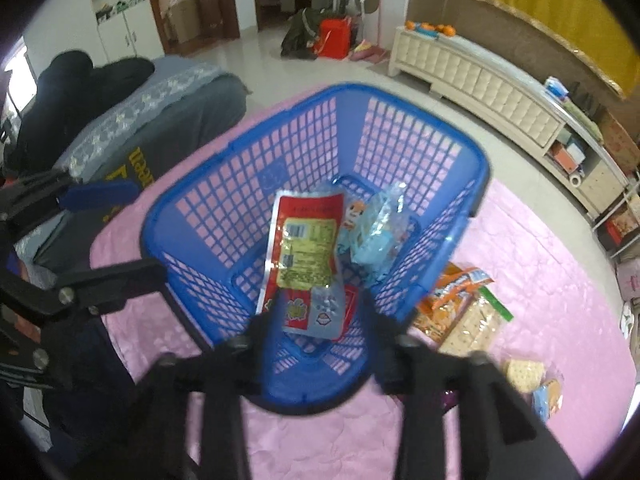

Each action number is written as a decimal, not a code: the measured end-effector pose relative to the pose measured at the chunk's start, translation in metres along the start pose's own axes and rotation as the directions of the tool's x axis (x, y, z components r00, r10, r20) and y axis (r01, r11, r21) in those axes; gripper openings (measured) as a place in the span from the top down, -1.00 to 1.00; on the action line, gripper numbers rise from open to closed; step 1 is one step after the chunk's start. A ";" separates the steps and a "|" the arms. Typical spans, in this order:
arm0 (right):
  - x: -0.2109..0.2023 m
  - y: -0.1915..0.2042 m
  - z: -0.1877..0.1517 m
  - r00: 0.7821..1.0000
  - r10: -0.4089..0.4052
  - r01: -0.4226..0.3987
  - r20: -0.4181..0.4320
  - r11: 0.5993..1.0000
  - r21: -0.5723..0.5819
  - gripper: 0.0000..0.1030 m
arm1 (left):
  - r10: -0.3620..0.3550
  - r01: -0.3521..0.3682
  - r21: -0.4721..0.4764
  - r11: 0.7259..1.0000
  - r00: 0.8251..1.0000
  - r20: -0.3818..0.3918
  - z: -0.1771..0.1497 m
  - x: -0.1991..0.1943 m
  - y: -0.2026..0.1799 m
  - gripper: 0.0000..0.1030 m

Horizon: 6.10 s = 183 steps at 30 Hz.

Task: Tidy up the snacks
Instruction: 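Carry the red-and-silver packet over the basket and release it from the right tool, then withdraw both open tools from the basket back over the snacks, then lower the left tool onto the purple packet and grasp it, then lift the purple packet with the left tool while the right tool grasps the blue Doublemint tube, then drop the purple packet into the basket from the left tool while the right tool carries the Doublemint tube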

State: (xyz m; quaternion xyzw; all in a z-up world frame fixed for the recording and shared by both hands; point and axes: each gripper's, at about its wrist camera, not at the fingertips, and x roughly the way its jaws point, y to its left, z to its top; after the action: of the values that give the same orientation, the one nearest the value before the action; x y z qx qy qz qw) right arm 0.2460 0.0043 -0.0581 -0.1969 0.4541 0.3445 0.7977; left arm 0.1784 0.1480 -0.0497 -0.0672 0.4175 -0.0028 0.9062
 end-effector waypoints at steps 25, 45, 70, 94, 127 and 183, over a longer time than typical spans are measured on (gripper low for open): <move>-0.105 -0.037 -0.072 0.978 -0.155 0.132 0.137 0.978 0.164 -0.65 | -0.083 0.074 0.128 0.989 0.994 0.071 -0.001 -0.038 -0.087 -0.46; -0.133 -0.106 -0.129 0.960 -0.246 0.188 0.135 0.920 0.343 -0.99 | -0.153 0.145 0.252 0.957 0.988 0.012 0.014 -0.004 -0.170 -0.53; -0.040 -0.194 -0.172 0.979 -0.202 0.169 0.032 0.886 0.432 -0.99 | -0.086 0.131 0.204 0.970 0.973 -0.213 0.005 0.134 -0.210 -0.53; 0.005 -0.206 -0.187 0.983 -0.183 0.161 0.007 0.883 0.442 -0.99 | -0.030 0.090 0.158 0.983 0.938 -0.345 -0.009 0.215 -0.178 -0.53; -0.001 -0.214 -0.191 0.986 -0.167 0.133 0.028 0.864 0.486 -0.99 | -0.018 0.063 0.226 0.972 0.980 -0.196 0.001 0.157 -0.202 0.09; -0.057 -0.129 -0.150 0.997 -0.015 0.002 0.074 0.984 0.179 0.33 | -0.124 0.132 0.152 0.979 0.990 -0.060 0.003 0.063 -0.193 0.09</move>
State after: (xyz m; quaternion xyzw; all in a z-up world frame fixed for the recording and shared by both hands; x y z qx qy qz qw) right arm 0.2311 -0.1994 -0.0852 -0.1133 0.4520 0.3060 0.8302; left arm 0.2313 -0.0466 -0.0709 -0.0230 0.4336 -0.0955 0.8957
